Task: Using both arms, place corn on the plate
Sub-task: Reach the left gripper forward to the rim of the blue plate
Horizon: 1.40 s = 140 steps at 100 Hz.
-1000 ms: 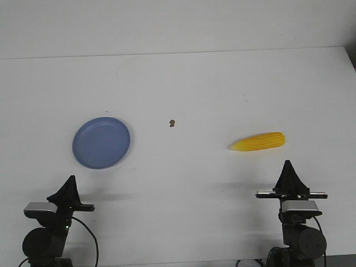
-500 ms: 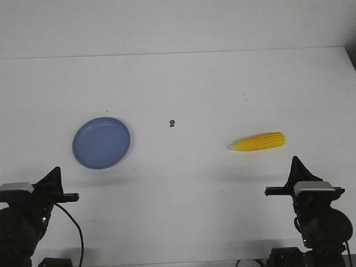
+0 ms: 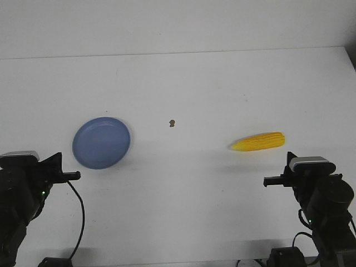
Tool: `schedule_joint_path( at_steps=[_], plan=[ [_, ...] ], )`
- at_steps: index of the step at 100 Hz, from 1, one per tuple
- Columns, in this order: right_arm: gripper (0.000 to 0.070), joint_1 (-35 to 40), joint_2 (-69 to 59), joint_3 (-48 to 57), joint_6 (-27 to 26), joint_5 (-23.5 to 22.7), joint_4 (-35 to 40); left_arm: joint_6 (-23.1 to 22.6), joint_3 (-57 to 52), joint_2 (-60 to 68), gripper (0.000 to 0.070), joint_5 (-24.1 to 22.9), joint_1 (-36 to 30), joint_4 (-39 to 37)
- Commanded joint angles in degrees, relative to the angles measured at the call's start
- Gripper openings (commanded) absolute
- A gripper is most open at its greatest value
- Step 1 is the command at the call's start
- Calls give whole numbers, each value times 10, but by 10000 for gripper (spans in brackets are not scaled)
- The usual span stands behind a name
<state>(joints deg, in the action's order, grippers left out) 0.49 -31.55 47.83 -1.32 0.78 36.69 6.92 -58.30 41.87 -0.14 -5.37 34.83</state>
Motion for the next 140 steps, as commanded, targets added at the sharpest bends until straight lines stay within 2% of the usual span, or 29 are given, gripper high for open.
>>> schedule_joint_path(
  at_steps=[1, 6, 9, 18, 22, 27, 40, 45, 68, 78, 96, 110, 140],
  plan=[
    [3, 1, 0, 9, -4, -2, -1, -3, -11, 3, 16, 0, 1, -2],
    [5, 1, 0, 9, -4, -2, 2, 1, -11, 3, 35, 0, 1, 0],
    [10, 1, 0, 9, -4, -4, 6, 3, -11, 3, 78, 0, 1, 0],
    [41, 1, 0, 9, -4, -9, 11, 3, -11, 3, 313, 0, 1, 2],
    [76, 1, 0, 9, -4, -9, 11, 2, -11, 3, 390, 0, 1, 3],
    [144, 1, 0, 9, -4, -9, 10, 2, -11, 3, 419, 0, 1, 4],
    [438, 1, 0, 9, -5, -9, 11, 2, -11, 3, 422, 0, 1, 8],
    [491, 1, 0, 9, -5, -9, 10, 2, -11, 3, 422, 0, 1, 10],
    [492, 1, 0, 9, -6, -8, 10, 31, -13, 42, 423, -3, 7, -31],
    [492, 1, 0, 9, -6, -8, 10, 62, -25, 101, 423, -5, 34, -35],
    [492, 1, 0, 9, -6, -8, 10, 90, -56, 233, 423, 14, 88, -32],
    [492, 1, 0, 9, -6, -8, 10, 90, -63, 319, 423, 23, 115, -50],
    [492, 1, 0, 9, -6, -9, 10, 87, -63, 462, 424, 23, 133, -78]
  ],
)
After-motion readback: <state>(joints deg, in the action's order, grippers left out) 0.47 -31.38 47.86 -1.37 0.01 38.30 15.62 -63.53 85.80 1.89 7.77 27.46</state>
